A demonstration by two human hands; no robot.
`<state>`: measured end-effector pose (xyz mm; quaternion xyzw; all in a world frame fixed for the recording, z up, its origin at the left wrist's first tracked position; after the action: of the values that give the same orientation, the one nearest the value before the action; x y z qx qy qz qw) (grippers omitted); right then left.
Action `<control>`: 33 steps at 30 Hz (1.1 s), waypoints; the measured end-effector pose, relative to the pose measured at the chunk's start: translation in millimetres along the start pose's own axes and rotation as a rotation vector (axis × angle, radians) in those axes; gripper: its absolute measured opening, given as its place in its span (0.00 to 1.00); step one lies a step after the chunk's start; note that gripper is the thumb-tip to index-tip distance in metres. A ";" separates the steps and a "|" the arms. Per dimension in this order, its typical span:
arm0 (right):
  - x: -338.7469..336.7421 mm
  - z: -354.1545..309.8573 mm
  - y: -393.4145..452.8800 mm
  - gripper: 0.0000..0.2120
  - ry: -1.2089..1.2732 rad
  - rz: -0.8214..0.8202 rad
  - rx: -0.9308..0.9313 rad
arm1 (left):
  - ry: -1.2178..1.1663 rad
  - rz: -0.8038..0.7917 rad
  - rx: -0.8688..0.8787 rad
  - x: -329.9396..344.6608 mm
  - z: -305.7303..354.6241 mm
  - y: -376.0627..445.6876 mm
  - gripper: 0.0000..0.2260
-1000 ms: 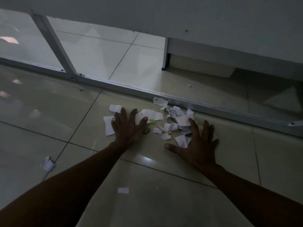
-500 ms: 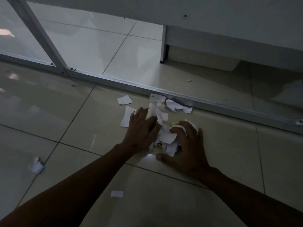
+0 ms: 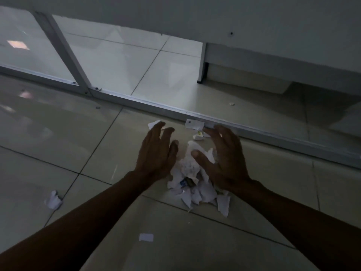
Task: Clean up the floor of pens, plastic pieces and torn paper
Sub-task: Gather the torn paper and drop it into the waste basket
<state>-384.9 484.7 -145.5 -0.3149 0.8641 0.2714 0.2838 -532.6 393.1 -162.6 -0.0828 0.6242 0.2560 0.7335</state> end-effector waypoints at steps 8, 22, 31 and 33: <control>72.0 18.3 38.7 0.47 -0.095 -0.298 0.135 | 0.083 -0.417 -0.054 56.7 -29.5 28.1 0.27; 68.5 6.8 -17.9 0.41 -0.039 -0.352 0.035 | -0.186 -0.344 0.043 34.3 -7.6 -27.4 0.35; 5.2 34.7 -7.8 0.43 -0.126 -0.065 0.197 | -0.234 -0.205 0.168 7.7 15.9 -38.1 0.24; 5.4 61.5 -6.1 0.47 -0.127 -0.110 0.386 | -0.207 -0.144 0.150 2.7 9.0 -37.1 0.22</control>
<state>-364.5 518.4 -193.3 -0.2837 0.8619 0.1043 0.4073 -506.7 366.1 -170.7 -0.0458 0.5549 0.1626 0.8146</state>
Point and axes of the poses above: each hand's wrist, its own y-axis towards the middle knuckle, its own x-axis out of the palm, z = x × y, the point moved 9 cm from there along y, towards the middle knuckle, and after that the axes turned 12 degrees about y, right-handed, at the moved point
